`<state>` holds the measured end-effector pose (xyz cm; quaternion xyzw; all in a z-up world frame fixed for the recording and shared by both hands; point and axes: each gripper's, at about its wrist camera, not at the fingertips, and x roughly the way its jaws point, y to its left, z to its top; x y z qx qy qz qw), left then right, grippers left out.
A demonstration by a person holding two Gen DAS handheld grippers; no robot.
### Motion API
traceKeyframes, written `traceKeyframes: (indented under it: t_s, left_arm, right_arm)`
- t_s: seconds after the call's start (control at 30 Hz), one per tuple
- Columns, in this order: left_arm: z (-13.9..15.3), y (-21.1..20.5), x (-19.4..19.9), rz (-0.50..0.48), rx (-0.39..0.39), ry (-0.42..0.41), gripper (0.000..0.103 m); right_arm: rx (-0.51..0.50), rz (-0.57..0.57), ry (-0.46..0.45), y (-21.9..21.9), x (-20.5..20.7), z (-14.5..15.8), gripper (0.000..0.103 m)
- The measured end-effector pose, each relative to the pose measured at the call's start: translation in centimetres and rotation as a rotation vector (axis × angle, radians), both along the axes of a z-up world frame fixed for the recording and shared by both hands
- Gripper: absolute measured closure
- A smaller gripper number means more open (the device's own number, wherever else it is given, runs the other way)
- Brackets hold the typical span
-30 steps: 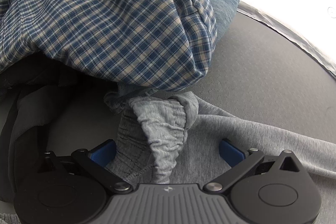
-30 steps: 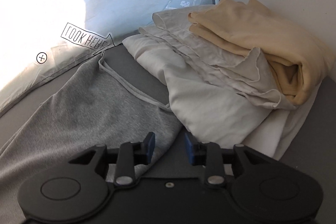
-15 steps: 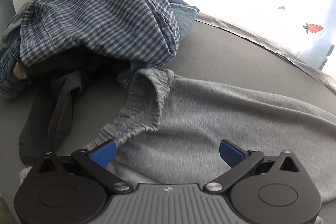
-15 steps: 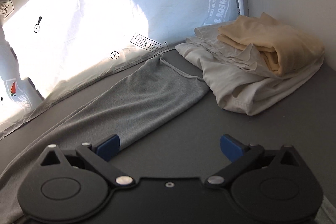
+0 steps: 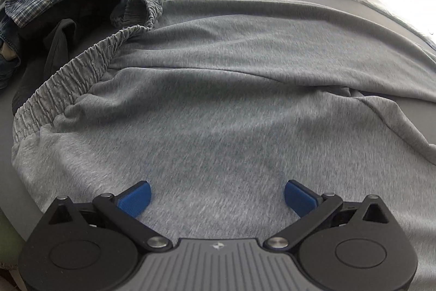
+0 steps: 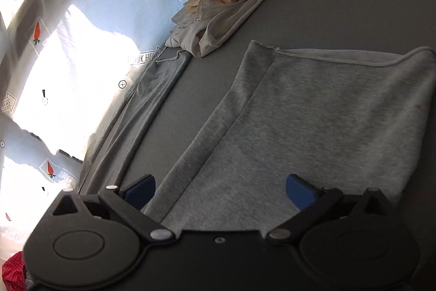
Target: Fold clothes
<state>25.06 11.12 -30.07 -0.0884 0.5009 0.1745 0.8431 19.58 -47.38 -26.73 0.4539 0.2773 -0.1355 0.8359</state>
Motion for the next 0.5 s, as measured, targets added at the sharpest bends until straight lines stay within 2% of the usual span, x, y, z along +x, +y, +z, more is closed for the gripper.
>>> traceKeyframes:
  t_s: [0.3, 0.43, 0.5]
  left_arm:
    - [-0.1, 0.0, -0.5, 0.004, 0.012, -0.024, 0.0]
    - [-0.1, -0.1, -0.5, 0.002, 0.012, -0.027, 0.0]
    - [-0.1, -0.1, -0.5, 0.001, 0.013, -0.031, 0.0]
  right_arm:
    - [0.121, -0.211, -0.063, -4.5, -7.4, -0.5, 0.0]
    - [0.154, -0.28, -0.059, -5.6, -9.0, -0.9, 0.001]
    - [0.177, -0.287, -0.056, -6.0, -9.2, -1.3, 0.006]
